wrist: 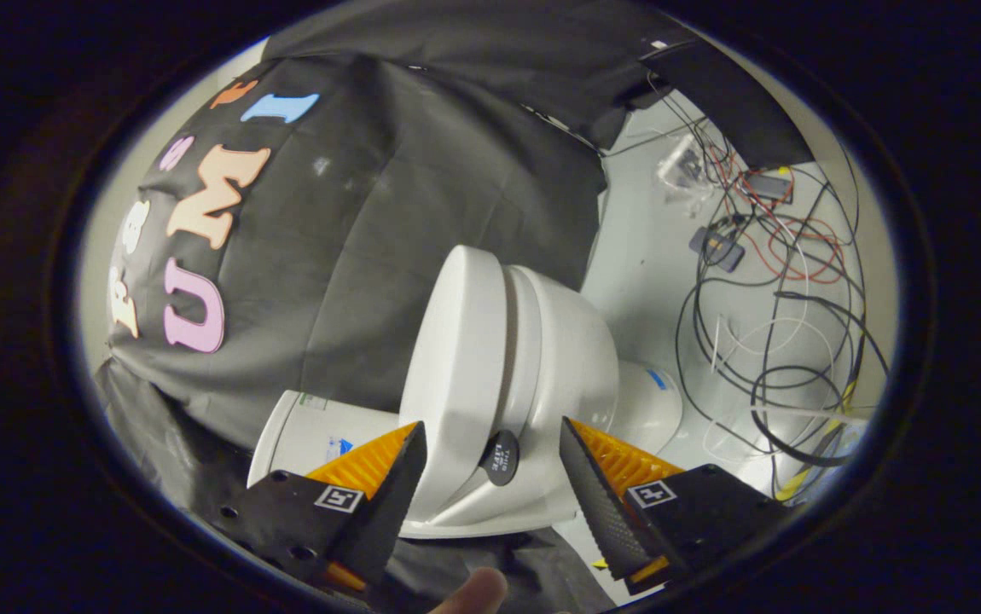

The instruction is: Open the toilet lid.

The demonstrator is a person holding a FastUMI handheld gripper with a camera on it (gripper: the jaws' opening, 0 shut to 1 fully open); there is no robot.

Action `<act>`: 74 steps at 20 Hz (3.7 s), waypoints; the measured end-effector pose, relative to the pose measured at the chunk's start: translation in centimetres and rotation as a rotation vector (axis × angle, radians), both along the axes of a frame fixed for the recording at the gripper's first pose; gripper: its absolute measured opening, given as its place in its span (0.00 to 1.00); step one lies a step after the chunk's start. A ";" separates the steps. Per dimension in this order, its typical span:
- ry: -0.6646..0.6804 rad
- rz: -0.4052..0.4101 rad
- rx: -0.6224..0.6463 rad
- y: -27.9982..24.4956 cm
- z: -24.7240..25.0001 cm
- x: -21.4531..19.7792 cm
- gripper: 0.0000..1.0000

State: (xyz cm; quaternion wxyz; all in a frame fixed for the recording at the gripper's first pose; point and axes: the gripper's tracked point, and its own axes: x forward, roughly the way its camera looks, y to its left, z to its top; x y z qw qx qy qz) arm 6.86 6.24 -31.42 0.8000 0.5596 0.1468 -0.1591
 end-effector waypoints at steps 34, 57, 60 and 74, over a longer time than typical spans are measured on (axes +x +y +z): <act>0.393 0.047 -0.164 2.9 4.6 2.8 0.01; 0.413 0.133 -0.509 7.2 14.9 5.1 0.01; 0.412 0.155 -0.540 7.6 15.7 5.2 0.01; 0.387 0.182 -0.649 10.3 19.7 6.6 0.01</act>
